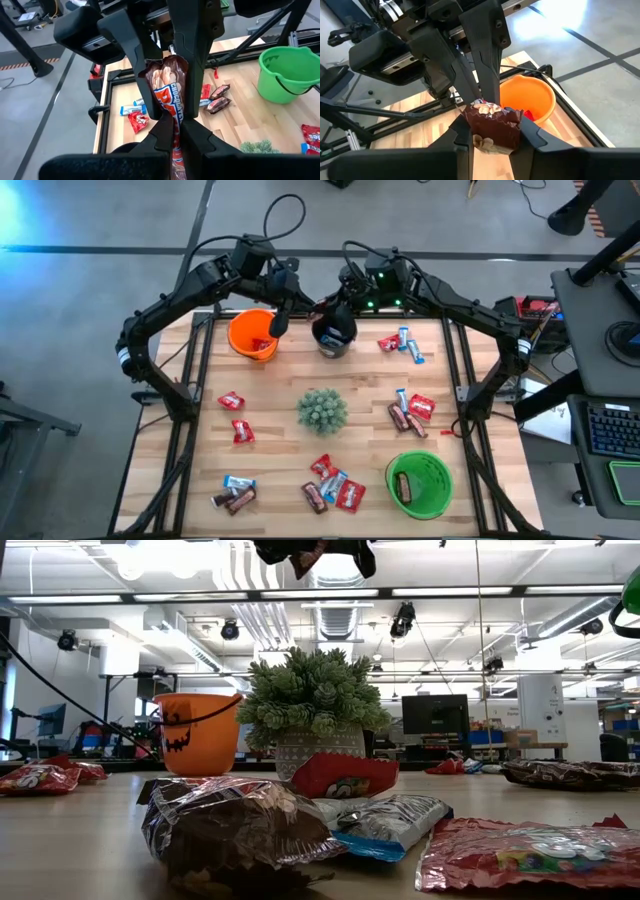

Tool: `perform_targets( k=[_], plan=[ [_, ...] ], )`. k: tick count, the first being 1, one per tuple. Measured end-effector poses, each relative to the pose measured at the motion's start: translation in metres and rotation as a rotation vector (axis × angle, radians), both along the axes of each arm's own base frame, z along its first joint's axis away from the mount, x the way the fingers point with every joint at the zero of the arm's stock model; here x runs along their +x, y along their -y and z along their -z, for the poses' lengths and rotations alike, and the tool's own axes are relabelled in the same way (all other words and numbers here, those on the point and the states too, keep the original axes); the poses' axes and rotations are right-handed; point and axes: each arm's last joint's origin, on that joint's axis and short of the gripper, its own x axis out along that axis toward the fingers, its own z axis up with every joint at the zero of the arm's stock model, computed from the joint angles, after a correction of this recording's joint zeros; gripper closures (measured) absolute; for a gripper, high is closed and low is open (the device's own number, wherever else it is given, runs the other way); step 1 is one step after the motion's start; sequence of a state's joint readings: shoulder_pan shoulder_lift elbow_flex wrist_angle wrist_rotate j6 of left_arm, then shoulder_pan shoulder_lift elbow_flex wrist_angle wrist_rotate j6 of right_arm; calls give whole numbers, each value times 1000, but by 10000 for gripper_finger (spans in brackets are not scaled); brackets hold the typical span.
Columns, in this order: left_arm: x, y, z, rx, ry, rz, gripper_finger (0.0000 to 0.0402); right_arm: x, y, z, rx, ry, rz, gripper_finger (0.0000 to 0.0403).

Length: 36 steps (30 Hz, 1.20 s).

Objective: Organize candy in baskets
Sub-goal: Put the brown chocolate bar into the green bucket

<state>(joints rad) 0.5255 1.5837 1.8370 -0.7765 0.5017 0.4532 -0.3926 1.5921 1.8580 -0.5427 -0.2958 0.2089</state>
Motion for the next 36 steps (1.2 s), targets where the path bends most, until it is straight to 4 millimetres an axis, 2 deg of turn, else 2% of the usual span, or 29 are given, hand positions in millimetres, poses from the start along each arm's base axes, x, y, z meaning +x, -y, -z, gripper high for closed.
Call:
perform_targets(
  k=[6,15,20,27,36],
  plan=[
    [0,-1,0,-5,-11,-43,387,0,-1,1,14,-9,4,342],
    [-9,3,-7,0,-56,-48,301,-17,-8,1,44,-111,4,353],
    [-15,6,-10,0,-119,-72,268,-32,-16,6,113,-239,7,354],
    [-23,6,-4,60,-249,-141,263,-47,-40,17,244,-450,-4,358],
    [-28,8,4,38,-349,-163,272,-56,-85,30,391,-705,-29,359]
  ],
)
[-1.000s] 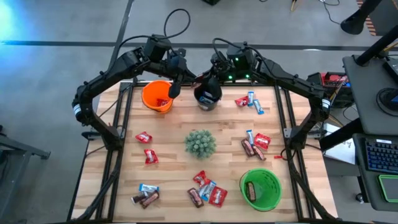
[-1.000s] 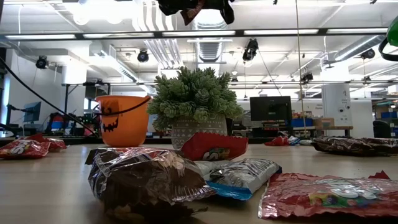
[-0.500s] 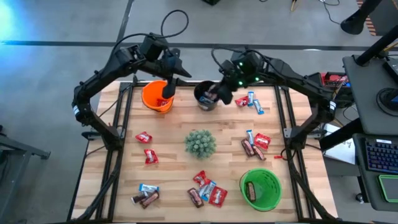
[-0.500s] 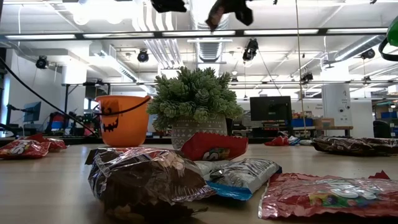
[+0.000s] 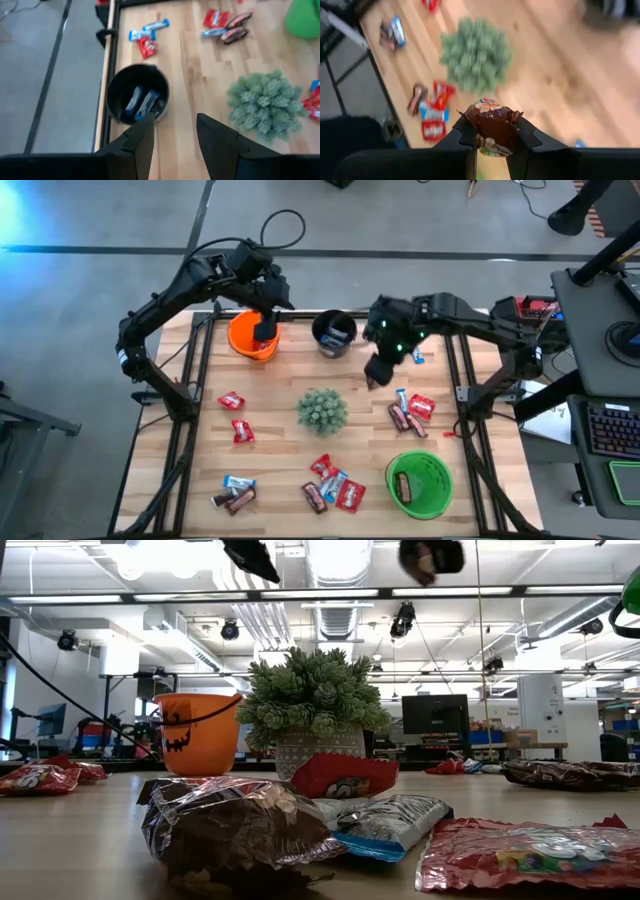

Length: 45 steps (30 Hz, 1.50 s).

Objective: Organize candy in baskets
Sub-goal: Put the brown chocolate bar into the green bucket, then put the red candy into the orange bucket

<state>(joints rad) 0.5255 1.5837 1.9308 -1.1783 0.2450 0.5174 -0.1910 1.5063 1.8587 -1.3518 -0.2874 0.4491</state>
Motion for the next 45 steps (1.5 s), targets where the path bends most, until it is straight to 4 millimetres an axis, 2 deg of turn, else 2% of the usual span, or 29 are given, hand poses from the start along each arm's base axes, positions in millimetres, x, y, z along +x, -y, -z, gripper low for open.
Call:
perform_targets(
  k=[9,18,25,35,45],
  plan=[
    [-2,-2,1,54,-47,-66,272,-4,-61,3,79,-132,-32,360],
    [-5,0,5,25,-89,-72,272,-25,-129,7,40,-283,11,362],
    [-5,0,5,16,-88,-82,272,-40,-168,14,39,-334,51,363],
    [-5,0,5,16,-88,-82,272,-55,-197,38,23,-450,72,361],
    [-5,-1,5,21,-89,-92,272,-56,-200,49,2,-481,72,240]
  ],
)
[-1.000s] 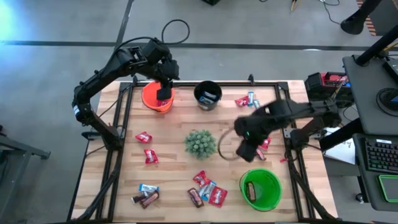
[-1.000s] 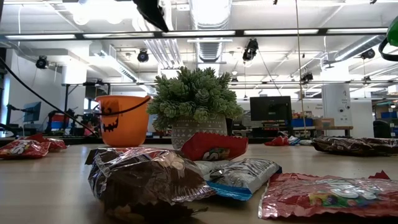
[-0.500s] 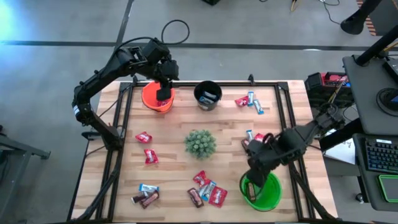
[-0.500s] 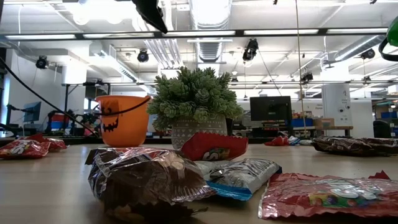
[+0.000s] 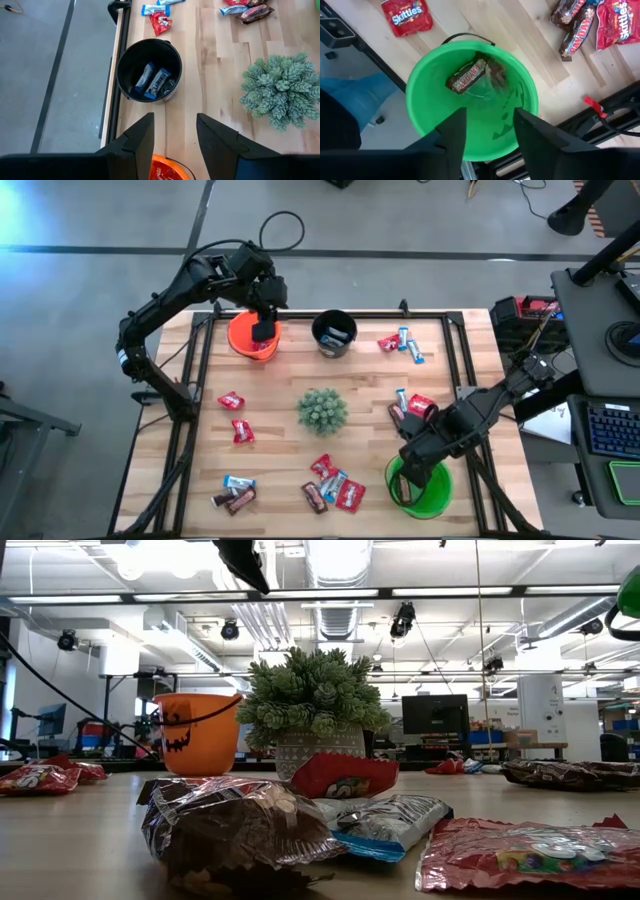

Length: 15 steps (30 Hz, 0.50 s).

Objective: Organize candy in baskets
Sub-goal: Put the red candy into the orange bucket

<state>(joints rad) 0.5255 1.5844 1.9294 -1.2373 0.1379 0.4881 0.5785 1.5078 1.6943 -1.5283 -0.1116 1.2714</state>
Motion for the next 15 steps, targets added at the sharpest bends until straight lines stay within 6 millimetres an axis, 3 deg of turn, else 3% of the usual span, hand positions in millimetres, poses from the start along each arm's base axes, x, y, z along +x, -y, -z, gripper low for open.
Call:
perform_targets(
  k=[7,15],
  plan=[
    [0,0,0,2,2,0,272,2,-1,0,4,34,-43,216],
    [0,0,0,0,3,-4,272,31,-2,-5,31,318,-201,218]
  ],
)
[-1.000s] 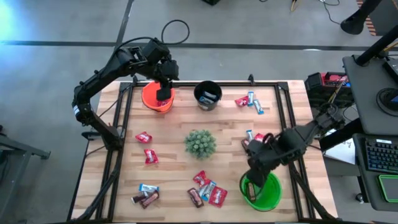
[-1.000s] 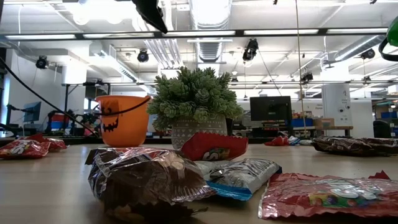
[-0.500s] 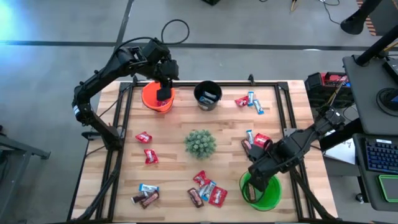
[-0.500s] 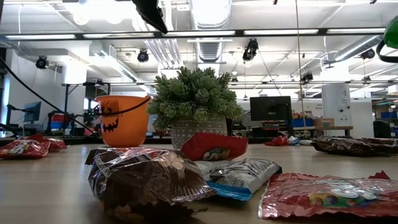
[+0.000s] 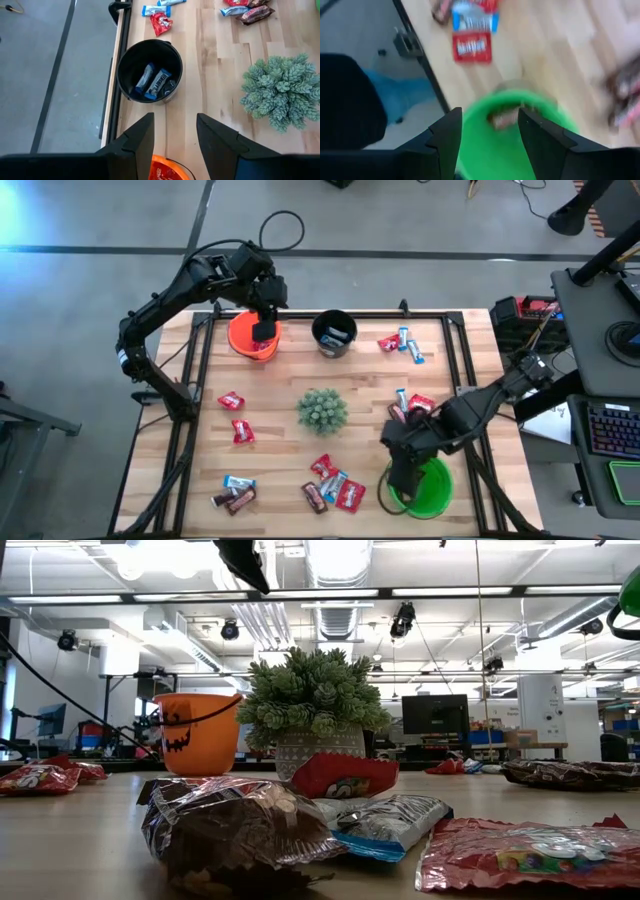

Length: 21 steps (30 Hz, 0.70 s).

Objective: Organize candy in baskets
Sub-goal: Put the red candy into the orange bucket

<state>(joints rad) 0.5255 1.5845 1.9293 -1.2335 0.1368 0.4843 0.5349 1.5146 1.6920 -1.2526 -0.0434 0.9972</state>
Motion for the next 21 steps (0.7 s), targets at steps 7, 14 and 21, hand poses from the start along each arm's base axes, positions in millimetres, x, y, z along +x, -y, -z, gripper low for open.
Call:
perform_targets(
  k=[7,14,21],
  plan=[
    [0,0,0,-31,11,-39,272,22,39,0,-129,85,46,218],
    [0,0,0,-50,11,-60,272,55,67,13,-178,141,58,218],
    [-1,1,1,-59,-4,-61,272,86,72,47,-202,68,88,218]
  ],
)
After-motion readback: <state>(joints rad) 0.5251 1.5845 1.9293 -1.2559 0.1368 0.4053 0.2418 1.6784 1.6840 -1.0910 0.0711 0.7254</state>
